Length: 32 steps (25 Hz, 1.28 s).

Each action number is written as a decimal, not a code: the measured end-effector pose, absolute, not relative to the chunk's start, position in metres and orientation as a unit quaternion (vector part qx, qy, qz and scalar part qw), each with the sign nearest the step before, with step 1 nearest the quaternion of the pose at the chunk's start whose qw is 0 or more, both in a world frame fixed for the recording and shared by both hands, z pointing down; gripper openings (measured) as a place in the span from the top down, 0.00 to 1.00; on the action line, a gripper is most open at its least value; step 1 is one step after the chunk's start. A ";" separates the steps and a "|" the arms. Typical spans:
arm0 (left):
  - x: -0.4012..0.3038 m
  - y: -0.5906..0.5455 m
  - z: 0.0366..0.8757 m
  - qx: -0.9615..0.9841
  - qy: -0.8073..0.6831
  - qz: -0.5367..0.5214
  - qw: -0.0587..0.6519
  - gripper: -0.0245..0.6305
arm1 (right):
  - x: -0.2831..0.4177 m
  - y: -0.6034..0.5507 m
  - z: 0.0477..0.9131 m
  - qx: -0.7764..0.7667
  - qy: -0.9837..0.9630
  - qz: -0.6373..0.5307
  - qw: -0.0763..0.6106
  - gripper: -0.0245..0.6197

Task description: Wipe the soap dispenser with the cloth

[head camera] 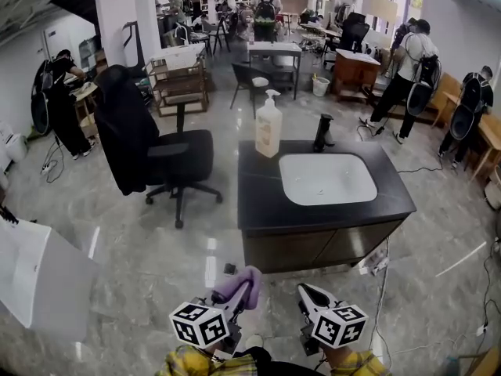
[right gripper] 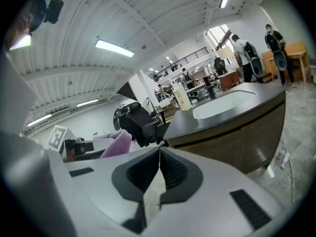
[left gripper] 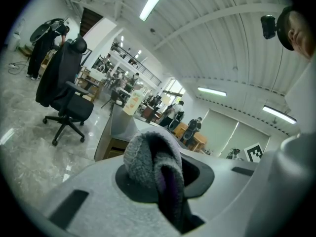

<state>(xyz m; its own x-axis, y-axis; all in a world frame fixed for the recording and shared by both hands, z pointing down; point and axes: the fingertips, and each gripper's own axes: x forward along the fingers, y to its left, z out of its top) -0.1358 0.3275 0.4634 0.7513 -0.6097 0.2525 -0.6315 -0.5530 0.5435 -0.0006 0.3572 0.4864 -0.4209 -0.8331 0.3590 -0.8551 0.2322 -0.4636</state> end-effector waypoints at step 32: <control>-0.149 0.197 0.475 0.880 -0.358 0.019 0.312 0.89 | -0.015 0.218 0.493 0.534 -0.792 0.295 0.021 0.95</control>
<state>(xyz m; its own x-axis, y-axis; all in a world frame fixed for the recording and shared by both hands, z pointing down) -0.1490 0.1969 0.4752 0.7436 -0.6175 0.2564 -0.6409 -0.5493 0.5362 -0.0155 0.2184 0.4934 -0.4291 -0.8337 0.3477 -0.8579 0.2557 -0.4457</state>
